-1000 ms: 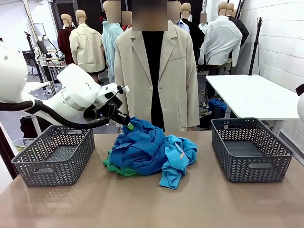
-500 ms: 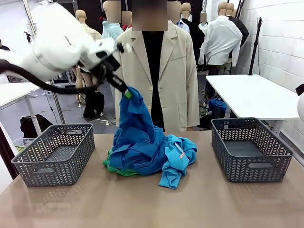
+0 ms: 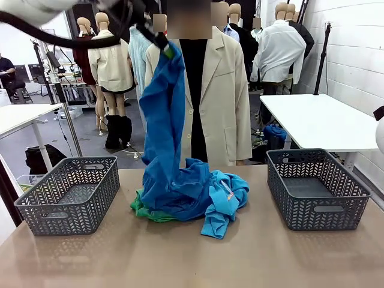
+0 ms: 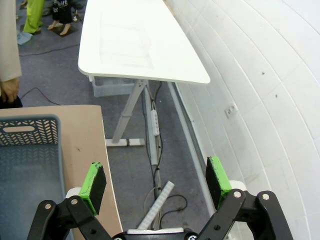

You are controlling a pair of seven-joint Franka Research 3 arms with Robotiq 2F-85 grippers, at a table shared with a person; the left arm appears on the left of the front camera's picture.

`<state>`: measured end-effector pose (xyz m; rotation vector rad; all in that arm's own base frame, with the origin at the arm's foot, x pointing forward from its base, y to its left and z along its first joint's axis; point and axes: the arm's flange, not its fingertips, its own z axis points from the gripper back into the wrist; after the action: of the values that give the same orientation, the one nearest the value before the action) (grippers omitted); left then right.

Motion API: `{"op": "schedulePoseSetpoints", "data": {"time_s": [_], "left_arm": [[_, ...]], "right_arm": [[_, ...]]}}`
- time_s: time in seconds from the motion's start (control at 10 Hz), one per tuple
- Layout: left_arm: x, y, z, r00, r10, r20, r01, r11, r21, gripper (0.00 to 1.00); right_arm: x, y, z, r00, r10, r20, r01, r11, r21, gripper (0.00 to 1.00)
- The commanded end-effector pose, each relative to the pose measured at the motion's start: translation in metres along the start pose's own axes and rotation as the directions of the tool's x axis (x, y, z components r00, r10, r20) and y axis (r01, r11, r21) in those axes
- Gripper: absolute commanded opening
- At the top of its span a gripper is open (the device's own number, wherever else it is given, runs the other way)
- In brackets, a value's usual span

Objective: Sort the tops and bottoms.
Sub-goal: Lift clothes from the center of the table with your left hand.

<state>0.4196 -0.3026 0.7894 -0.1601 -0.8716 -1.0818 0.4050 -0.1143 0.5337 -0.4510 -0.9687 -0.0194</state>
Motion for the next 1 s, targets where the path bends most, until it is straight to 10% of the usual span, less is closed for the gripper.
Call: {"op": "schedulePoseSetpoints", "data": {"time_s": [0.0, 0.6, 0.9], "left_arm": [[0.059, -0.010, 0.026, 1.000, -0.009, 0.020, 0.006, 0.992, 0.127, 0.00], [0.175, -0.063, 0.123, 0.983, 0.020, 0.181, -0.093, 0.910, 0.404, 0.00], [0.137, -0.061, 0.127, 0.984, 0.011, 0.179, -0.080, 0.920, 0.383, 0.00]], "right_arm": [[0.000, 0.000, 0.000, 1.000, 0.007, -0.009, -0.007, 1.000, -0.001, 1.00], [0.000, 0.000, 0.000, 1.000, 0.007, -0.009, -0.007, 1.000, -0.001, 1.00], [0.000, 0.000, 0.000, 1.000, 0.007, -0.009, -0.007, 1.000, -0.001, 1.00]]}}
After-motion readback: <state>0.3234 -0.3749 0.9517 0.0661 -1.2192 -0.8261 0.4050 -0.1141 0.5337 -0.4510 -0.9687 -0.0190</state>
